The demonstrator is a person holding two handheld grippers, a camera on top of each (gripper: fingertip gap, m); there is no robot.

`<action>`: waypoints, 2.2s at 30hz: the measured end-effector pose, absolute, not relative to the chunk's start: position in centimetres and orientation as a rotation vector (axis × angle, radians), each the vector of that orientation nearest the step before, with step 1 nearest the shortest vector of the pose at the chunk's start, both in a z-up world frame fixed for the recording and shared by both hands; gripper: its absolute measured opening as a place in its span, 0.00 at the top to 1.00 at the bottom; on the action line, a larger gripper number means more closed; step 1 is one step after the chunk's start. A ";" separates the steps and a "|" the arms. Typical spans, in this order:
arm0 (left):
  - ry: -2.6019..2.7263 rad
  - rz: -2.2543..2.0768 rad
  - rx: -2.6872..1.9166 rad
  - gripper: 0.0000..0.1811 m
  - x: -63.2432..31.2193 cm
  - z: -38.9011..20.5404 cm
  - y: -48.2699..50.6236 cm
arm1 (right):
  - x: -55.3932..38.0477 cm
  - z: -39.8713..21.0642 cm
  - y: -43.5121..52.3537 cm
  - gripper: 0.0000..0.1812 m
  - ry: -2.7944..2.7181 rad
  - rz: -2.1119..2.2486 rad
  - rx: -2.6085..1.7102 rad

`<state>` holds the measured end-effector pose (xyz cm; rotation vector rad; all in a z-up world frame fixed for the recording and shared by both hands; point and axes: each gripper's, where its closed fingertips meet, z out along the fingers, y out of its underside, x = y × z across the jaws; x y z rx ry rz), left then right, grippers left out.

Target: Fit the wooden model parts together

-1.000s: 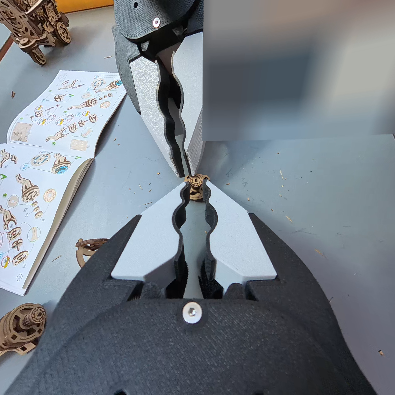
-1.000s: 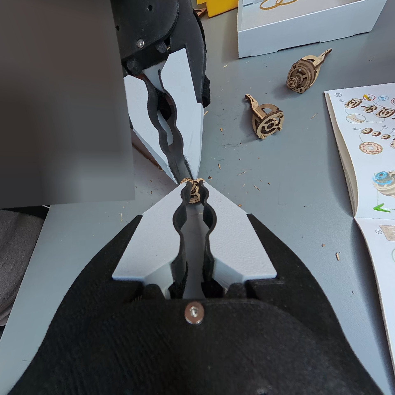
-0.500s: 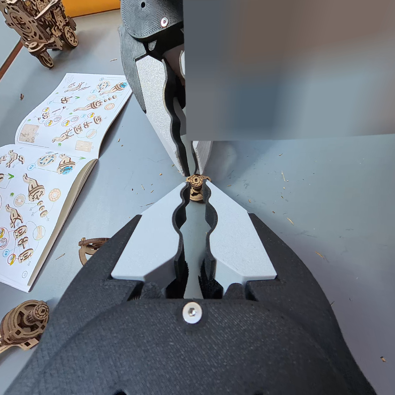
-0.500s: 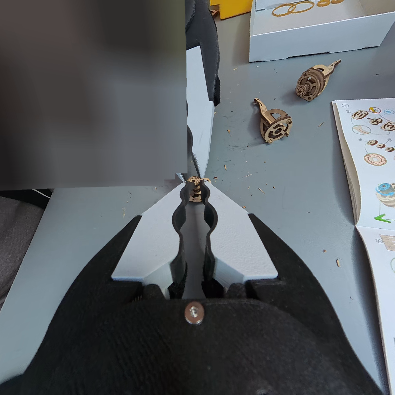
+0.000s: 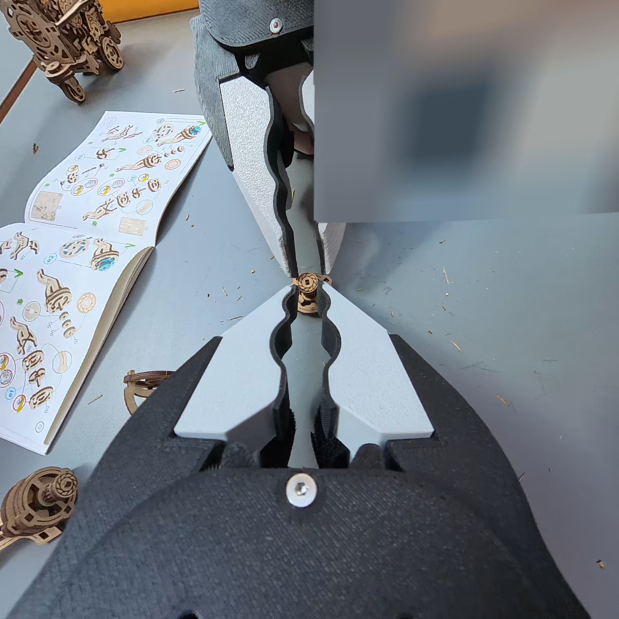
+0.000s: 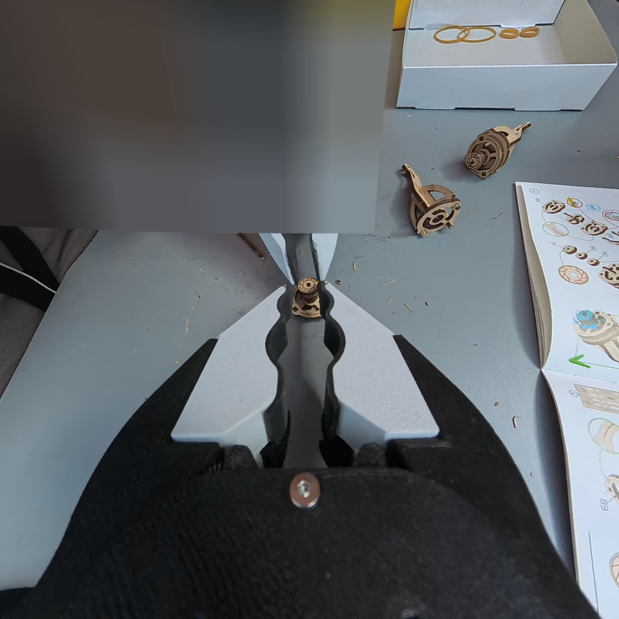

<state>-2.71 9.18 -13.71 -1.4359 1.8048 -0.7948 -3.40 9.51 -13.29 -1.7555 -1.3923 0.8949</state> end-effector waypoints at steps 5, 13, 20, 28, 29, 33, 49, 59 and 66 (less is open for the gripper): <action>1.808 -0.801 -1.434 0.95 -2.7 -13.7 9.0 | -3.4 -13.6 9.6 0.92 -1.407 0.868 -1.760; 1.808 -0.797 -1.438 0.95 -2.7 -13.7 9.1 | -3.5 -13.7 9.6 0.93 -1.428 0.832 -1.742; 1.810 -0.796 -1.446 0.95 -2.7 -13.8 9.1 | -3.5 -13.7 9.6 0.94 -1.454 0.783 -1.716; 1.803 -0.850 -1.462 0.95 -2.8 -13.7 9.0 | -3.5 -13.7 9.5 0.94 -1.453 0.796 -1.718; 1.800 -0.857 -1.459 0.95 -2.8 -13.7 9.0 | -3.5 -13.7 9.6 0.95 -1.450 0.800 -1.716; 1.792 -0.870 -1.450 0.94 -2.8 -13.4 9.0 | -3.4 -13.3 9.6 0.95 -1.431 0.822 -1.705; 1.825 -0.843 -1.429 0.96 -2.9 -13.9 9.0 | -3.5 -13.7 9.5 0.95 -1.483 0.808 -1.689; 1.825 -0.829 -1.427 0.96 -2.9 -13.9 9.1 | -3.4 -13.8 9.6 0.94 -1.488 0.792 -1.693; 1.823 -0.830 -1.428 0.96 -2.9 -13.9 9.1 | -3.4 -13.8 9.6 0.94 -1.487 0.793 -1.697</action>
